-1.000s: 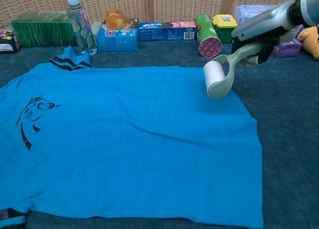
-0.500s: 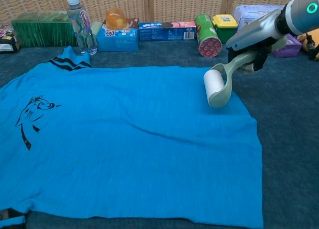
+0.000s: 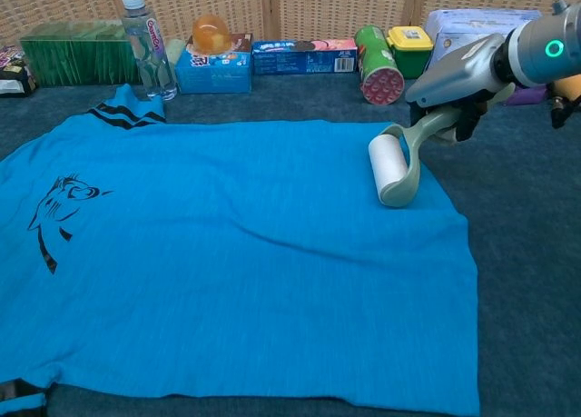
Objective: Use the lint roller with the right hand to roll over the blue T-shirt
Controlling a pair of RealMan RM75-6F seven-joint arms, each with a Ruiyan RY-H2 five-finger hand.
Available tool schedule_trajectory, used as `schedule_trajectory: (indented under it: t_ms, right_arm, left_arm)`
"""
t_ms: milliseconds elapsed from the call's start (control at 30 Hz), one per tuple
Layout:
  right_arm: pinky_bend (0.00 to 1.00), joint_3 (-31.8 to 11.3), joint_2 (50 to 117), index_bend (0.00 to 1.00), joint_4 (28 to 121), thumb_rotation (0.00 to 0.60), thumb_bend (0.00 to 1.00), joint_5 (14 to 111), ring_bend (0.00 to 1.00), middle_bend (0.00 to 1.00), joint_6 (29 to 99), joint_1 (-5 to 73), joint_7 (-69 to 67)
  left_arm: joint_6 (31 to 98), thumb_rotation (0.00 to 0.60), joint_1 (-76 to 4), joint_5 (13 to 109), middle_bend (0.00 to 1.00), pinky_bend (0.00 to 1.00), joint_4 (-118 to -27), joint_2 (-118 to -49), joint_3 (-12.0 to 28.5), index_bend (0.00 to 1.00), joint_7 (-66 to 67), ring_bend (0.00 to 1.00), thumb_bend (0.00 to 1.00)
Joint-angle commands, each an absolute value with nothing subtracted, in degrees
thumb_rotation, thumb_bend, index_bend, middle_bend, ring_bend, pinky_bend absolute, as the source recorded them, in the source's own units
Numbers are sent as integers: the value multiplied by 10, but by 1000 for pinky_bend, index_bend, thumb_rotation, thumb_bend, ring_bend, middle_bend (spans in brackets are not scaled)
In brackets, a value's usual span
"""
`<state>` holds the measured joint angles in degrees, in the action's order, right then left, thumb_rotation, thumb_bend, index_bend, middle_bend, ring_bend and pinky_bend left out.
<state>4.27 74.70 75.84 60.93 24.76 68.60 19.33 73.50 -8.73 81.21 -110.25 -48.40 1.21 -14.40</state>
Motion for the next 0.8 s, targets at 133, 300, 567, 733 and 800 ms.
schedule_trajectory:
  t_ms: [133, 300, 567, 733, 800]
  right_arm:
    - [1000, 76, 779, 889, 797, 600, 1000, 485, 858, 877, 322, 713, 325]
    - [1000, 82, 790, 889, 809, 600, 1000, 432, 862, 878, 342, 733, 370]
    - [1000, 101, 827, 889, 815, 600, 1000, 334, 865, 877, 376, 789, 472]
    - [1000, 114, 846, 889, 824, 600, 1000, 260, 865, 878, 396, 829, 534]
    - [1000, 118, 851, 889, 827, 600, 1000, 233, 866, 878, 403, 844, 555]
  left_arm:
    - [739, 600, -83, 813, 0, 18, -1100, -484, 10, 0, -148, 0, 87]
    - [739, 600, -81, 812, 0, 18, -1097, -486, 9, 0, -151, 0, 89]
    - [740, 600, -80, 808, 0, 17, -1095, -491, 9, 0, -153, 0, 88]
    - [741, 600, -78, 806, 0, 18, -1095, -493, 8, 0, -152, 0, 88]
    - [740, 600, -78, 805, 0, 18, -1095, -494, 8, 0, -151, 0, 89]
